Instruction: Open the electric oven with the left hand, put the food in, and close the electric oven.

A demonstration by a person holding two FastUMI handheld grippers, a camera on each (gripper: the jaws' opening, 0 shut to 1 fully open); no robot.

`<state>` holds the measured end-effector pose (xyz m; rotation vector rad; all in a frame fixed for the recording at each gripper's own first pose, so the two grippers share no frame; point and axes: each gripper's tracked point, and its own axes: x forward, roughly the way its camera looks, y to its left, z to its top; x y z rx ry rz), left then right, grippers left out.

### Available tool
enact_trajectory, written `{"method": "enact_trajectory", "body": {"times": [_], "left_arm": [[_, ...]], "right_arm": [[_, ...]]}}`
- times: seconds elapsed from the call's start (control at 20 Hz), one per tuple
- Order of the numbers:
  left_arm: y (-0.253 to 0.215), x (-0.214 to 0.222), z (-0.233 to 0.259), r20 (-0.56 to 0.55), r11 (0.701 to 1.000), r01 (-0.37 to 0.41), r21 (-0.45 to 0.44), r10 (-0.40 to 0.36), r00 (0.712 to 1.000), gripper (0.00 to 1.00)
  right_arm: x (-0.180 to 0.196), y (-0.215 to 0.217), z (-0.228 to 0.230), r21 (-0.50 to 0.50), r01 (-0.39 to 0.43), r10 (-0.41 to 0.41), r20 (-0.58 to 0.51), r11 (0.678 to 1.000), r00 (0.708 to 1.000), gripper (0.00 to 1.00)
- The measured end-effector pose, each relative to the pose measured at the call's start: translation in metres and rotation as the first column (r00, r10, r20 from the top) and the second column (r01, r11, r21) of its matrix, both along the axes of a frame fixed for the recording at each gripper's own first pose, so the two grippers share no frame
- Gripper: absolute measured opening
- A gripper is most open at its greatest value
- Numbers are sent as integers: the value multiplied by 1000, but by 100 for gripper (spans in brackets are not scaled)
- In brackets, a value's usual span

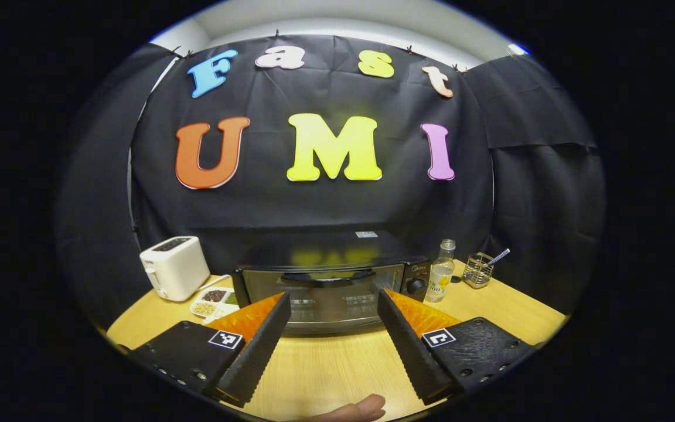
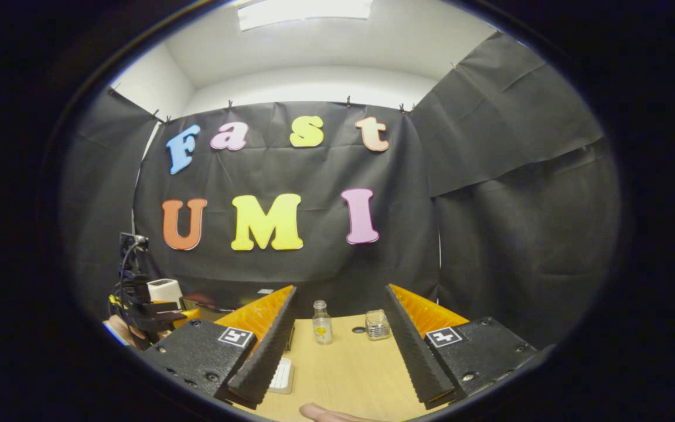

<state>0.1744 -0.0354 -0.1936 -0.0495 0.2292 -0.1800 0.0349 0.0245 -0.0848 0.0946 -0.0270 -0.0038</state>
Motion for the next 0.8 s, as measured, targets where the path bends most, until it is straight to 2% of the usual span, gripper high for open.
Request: {"method": "enact_trajectory", "body": {"times": [0.25,0.3,0.65,0.8], "left_arm": [[13,-53,61,73,997,-58,45,55,996,95],[13,-65,73,90,997,-62,46,57,994,95],[29,-136,137,170,986,-165,-26,167,971,95],[28,-159,143,189,988,-155,10,150,970,95]], "right_arm": [[-13,-4,9,-11,3,-3,30,1000,1000,90],[-15,-2,9,-17,-2,2,30,1000,1000,92],[-21,8,14,-7,-56,56,26,998,998,93],[-20,3,17,-29,-45,45,21,999,999,93]]}}
